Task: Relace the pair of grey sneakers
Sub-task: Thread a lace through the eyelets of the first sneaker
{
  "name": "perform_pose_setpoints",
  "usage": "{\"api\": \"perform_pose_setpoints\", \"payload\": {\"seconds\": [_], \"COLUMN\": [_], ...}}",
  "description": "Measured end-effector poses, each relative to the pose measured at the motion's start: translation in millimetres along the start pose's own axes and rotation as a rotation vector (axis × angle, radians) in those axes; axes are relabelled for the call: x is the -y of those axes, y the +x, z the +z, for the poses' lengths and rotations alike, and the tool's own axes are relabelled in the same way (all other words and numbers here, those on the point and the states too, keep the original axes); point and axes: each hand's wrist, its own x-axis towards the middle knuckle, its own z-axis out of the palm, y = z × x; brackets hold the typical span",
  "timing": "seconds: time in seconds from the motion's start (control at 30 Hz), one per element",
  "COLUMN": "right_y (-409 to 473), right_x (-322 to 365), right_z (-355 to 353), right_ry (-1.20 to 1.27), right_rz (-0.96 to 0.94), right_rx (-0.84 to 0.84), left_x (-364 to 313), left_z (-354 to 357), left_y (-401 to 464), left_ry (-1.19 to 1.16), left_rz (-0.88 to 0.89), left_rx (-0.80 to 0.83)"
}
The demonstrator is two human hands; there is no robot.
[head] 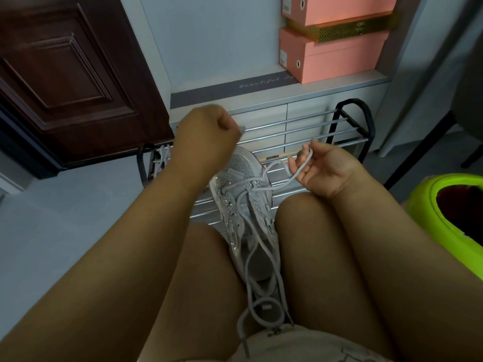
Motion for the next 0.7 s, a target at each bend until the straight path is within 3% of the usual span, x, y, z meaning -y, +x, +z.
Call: {"api": "perform_pose_setpoints", "payload": {"seconds": [0.23, 0.37, 0.47, 0.57, 0.7], "right_y": [-9, -11, -10, -8, -12], "right_x": [-4, -3, 0, -1, -5], "right_z": [5, 3, 0, 1, 7], "right_ry": [-0.087, -0.041, -0.079, -0.484, -1.602], "right_rz": [-0.066, -0.065, -0.083, -0.156, -0.480], "right_rx": [0.126, 0.178, 0.165, -0.021, -0.385], "left_x": [2, 11, 19, 25, 25], "left_z": [26, 33, 28, 26, 37], "left_y": [-74, -76, -77, -79, -87], "left_ry": [0.379, 0.170, 0.005, 0.188, 0.431], "left_rz": [-0.055, -0.150, -0.219, -0.157, -0.071], "left_rx": [0.448, 0.477, 0.333, 0.219, 0.155]}}
